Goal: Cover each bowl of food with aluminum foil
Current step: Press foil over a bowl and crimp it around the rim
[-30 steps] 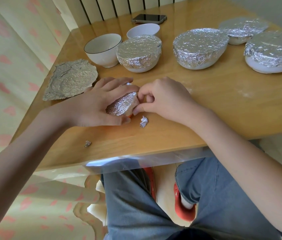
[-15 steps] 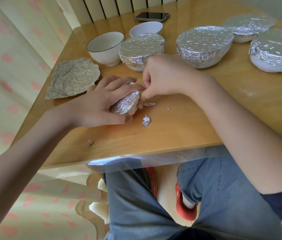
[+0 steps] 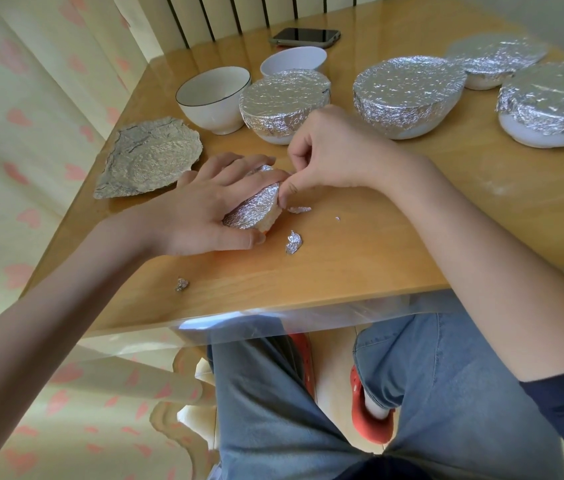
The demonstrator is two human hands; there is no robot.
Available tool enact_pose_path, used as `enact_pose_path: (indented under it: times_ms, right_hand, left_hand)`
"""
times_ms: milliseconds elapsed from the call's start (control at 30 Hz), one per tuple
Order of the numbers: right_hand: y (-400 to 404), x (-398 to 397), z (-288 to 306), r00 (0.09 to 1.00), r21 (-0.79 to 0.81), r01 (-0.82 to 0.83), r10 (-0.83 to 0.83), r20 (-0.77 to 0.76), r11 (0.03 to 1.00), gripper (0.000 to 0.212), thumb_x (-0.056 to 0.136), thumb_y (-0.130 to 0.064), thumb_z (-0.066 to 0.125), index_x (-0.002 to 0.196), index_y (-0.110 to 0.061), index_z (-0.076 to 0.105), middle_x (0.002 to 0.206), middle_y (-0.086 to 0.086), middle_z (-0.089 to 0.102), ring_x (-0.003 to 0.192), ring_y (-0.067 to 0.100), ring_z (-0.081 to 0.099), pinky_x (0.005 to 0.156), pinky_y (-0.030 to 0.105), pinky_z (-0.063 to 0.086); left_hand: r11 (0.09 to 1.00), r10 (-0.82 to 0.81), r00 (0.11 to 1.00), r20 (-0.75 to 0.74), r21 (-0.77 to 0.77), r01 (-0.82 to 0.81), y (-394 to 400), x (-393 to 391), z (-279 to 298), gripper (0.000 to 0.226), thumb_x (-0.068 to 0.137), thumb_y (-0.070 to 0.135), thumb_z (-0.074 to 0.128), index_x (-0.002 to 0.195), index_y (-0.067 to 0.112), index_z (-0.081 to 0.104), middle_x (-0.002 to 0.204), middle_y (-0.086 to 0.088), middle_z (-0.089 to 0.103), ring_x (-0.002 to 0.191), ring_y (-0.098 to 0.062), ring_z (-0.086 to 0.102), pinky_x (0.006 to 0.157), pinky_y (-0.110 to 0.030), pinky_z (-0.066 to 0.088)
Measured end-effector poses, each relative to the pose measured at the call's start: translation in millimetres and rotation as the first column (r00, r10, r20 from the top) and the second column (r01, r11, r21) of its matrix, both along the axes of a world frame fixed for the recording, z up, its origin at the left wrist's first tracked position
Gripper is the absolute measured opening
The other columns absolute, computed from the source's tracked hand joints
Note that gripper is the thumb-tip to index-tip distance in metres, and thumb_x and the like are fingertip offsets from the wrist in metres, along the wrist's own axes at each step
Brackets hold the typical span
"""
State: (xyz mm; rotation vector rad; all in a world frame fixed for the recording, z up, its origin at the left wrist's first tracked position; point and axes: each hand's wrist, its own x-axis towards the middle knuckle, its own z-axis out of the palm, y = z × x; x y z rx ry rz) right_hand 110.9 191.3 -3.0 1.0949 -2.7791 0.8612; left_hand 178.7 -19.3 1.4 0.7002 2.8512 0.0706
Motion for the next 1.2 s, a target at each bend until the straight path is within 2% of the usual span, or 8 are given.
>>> enact_pose_path:
  times_ms: [167,267,400,500,633,767,900,1200]
  right_hand:
    - [2.5,6.6,-5.6,0.989,0.029,0.038,-0.034,-0.142,0.999,0.057,0.063,-0.065,0.071,0.055,-0.009,0.057,0.049,-0.001,0.05,0.053,0.013,0.044,0.052,0.029,0.036]
    - [15.2,15.3,-8.5,0.99,0.082,0.047,-0.035,-0.134,0.996,0.042,0.071,-0.057,0.071,0.062,-0.017,0.064,0.053,-0.008,0.053,0.057,0.007,0.048,0.054,0.027,0.039]
    - [24.3,30.6,-15.7,0.987,-0.197,0.156,-0.162,-0.013,0.968,0.011,0.083,-0.032,0.07,0.085,-0.021,0.073,0.064,-0.017,0.057,0.06,0.003,0.055,0.061,0.022,0.046]
    - [15.7,52.6,-24.1,0.984,-0.251,0.178,-0.166,0.068,0.952,0.02,0.084,-0.021,0.069,0.105,-0.022,0.071,0.083,-0.011,0.065,0.074,0.006,0.063,0.071,0.022,0.05]
    - [2.5,66.1,-30.6,0.98,-0.091,0.197,-0.199,-0.014,0.976,0.033,0.074,-0.047,0.075,0.098,-0.028,0.064,0.087,-0.014,0.055,0.084,0.009,0.056,0.069,0.029,0.046]
    - [-7.8,64.1,-27.4,0.975,-0.027,0.196,-0.197,-0.101,0.98,0.029,0.076,-0.048,0.072,0.091,-0.026,0.06,0.086,-0.012,0.053,0.088,0.015,0.057,0.066,0.028,0.038]
    - [-5.9,52.2,-15.1,0.976,0.036,0.189,-0.184,-0.113,0.981,0.029,0.07,-0.05,0.074,0.08,-0.026,0.061,0.071,-0.013,0.053,0.08,0.011,0.054,0.064,0.026,0.03]
    - [-11.1,18.9,0.1,0.981,0.203,0.16,-0.179,0.075,0.966,0.036,0.053,-0.05,0.081,0.061,-0.017,0.068,0.052,-0.007,0.062,0.057,0.009,0.058,0.052,0.023,0.035]
  left_hand:
    - [1.0,0.0,1.0,0.004,0.002,0.0,0.3,1.1,0.9,0.078,0.067,0.073,0.034,0.137,0.07,-0.001,0.159,0.022,0.001,0.146,-0.008,-0.003,0.11,-0.051,0.014]
    - [1.0,0.001,1.0,0.021,-0.014,-0.001,-2.5,1.6,2.3,0.083,0.068,0.074,0.034,0.139,0.07,-0.008,0.158,0.028,-0.011,0.148,-0.006,-0.014,0.116,-0.054,-0.001]
    - [0.999,-0.014,0.998,-0.056,-0.054,0.011,-3.1,3.9,3.5,0.095,0.066,0.083,0.034,0.14,0.062,-0.021,0.157,0.025,-0.022,0.146,-0.01,-0.026,0.113,-0.057,-0.022]
    - [0.999,0.01,0.997,-0.073,0.05,-0.007,-4.9,8.8,7.5,0.105,0.061,0.093,0.036,0.144,0.057,-0.018,0.157,0.019,-0.026,0.143,-0.006,-0.031,0.116,-0.056,-0.017]
    - [0.996,0.02,1.0,-0.022,0.084,-0.018,-1.8,3.4,12.5,0.095,0.059,0.092,0.04,0.142,0.067,0.001,0.161,0.019,-0.016,0.147,-0.008,-0.024,0.119,-0.051,-0.011]
    - [0.993,0.019,1.0,0.003,0.115,-0.019,-0.7,-2.8,3.5,0.072,0.063,0.081,0.046,0.13,0.069,0.023,0.158,0.02,0.013,0.146,-0.006,0.006,0.117,-0.05,0.011]
    - [0.994,0.022,1.0,-0.011,0.106,-0.021,1.0,-3.0,-0.5,0.071,0.062,0.074,0.044,0.128,0.063,0.021,0.15,0.02,0.02,0.135,-0.005,0.015,0.102,-0.038,0.017]
    - [0.998,0.014,0.999,-0.048,0.064,-0.011,2.5,-3.7,-3.9,0.073,0.06,0.07,0.041,0.129,0.058,0.021,0.148,0.016,0.024,0.133,-0.014,0.019,0.097,-0.038,0.018]
